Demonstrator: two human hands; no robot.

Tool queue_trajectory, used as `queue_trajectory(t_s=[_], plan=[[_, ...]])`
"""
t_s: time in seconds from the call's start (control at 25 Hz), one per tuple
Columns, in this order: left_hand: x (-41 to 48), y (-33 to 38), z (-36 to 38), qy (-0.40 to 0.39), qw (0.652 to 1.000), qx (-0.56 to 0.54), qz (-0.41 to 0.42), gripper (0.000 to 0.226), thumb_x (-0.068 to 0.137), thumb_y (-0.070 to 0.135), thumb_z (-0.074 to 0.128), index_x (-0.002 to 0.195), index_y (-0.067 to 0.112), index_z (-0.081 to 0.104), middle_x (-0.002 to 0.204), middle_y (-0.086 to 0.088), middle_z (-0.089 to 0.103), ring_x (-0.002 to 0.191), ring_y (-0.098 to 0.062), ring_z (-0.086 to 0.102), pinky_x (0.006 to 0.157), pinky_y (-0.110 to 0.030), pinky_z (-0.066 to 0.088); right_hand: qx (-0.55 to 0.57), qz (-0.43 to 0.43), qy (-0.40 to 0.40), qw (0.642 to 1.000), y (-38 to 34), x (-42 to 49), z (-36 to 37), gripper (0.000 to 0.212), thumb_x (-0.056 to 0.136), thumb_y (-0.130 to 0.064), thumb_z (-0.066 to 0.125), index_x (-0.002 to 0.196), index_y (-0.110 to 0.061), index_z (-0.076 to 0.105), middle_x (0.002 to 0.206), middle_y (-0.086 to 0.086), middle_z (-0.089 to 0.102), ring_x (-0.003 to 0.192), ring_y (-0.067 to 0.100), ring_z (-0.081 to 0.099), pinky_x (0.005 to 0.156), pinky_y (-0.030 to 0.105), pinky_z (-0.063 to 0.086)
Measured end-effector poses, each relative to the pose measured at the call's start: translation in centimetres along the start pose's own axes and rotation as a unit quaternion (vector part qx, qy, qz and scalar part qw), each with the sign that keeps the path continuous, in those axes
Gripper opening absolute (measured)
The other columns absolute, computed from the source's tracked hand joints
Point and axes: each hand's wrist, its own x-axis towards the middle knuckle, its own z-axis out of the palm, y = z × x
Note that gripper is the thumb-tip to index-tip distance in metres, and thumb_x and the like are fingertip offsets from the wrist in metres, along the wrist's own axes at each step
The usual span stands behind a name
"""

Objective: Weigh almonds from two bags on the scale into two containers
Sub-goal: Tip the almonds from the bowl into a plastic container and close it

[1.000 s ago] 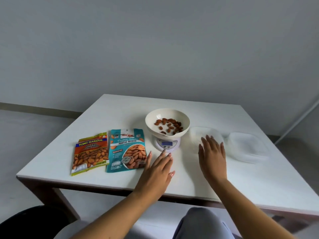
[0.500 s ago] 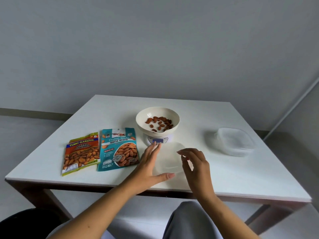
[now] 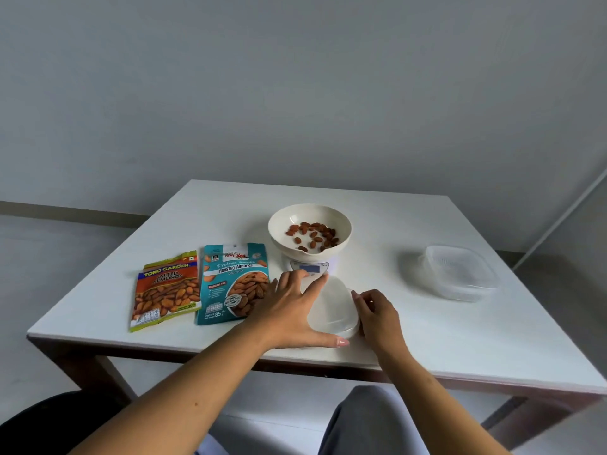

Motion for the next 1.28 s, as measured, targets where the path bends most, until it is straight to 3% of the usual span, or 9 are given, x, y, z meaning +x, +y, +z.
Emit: queue_trajectory(t_s=[0.16,0.4,0.64,0.96,1.28], plan=[[-0.5,0.0,0.7,0.060,0.998,-0.031,-0.002,0.104,0.062,0.083,0.053,0.146,0.033,0.019,0.143,0.000,0.023,0.136,-0.021,0.021,0.110,-0.038,0.035,0.006,0.018,-0.034,0.999,-0.5,0.0,0.0,0.031,0.097,-0.035,0.048,0.082,-0.011,0.058,0.074,0.004,0.061,0.060,0.017,0.051,0.052,0.025,0.041],[-1.4,-0.6,0.9,0.086,0.995,-0.046,-0.003,0.103,0.062,0.081,0.055,0.146,0.033,0.020,0.142,0.003,0.023,0.134,-0.017,0.023,0.109,-0.034,0.034,0.042,0.013,-0.043,0.998,-0.9,-0.1,0.6,0.031,0.096,-0.031,0.050,0.075,-0.010,0.055,0.063,0.003,0.056,0.050,0.016,0.047,0.045,0.023,0.039],[-0.7,-0.9,-0.3,0.010,0.999,0.031,-0.019,0.123,0.054,0.091,0.049,0.151,0.031,0.002,0.150,0.000,0.018,0.139,-0.024,0.021,0.112,-0.044,0.032,0.006,-0.018,-0.064,0.998,-1.1,-0.2,1.4,0.035,0.096,-0.030,0.050,0.084,0.000,0.061,0.062,0.005,0.058,0.045,0.013,0.048,0.042,0.021,0.041],[-1.4,-0.8,0.7,0.112,0.992,-0.060,-0.023,0.113,0.055,0.081,0.062,0.147,0.027,0.027,0.143,0.010,0.027,0.134,-0.013,0.030,0.108,-0.031,0.034,0.012,-0.018,-0.061,0.998,-1.3,-0.1,1.6,0.034,0.097,-0.029,0.049,0.082,-0.002,0.062,0.063,0.003,0.059,0.048,0.014,0.050,0.040,0.016,0.040],[-1.9,-1.4,1.3,0.154,0.983,-0.096,-0.009,0.112,0.052,0.082,0.060,0.145,0.025,0.034,0.139,0.008,0.034,0.129,-0.014,0.038,0.104,-0.037,0.042,-0.008,-0.061,-0.034,0.998,-1.4,-0.6,1.7,0.032,0.096,-0.027,0.051,0.073,-0.007,0.060,0.055,0.000,0.055,0.048,0.014,0.047,0.048,0.024,0.037]])
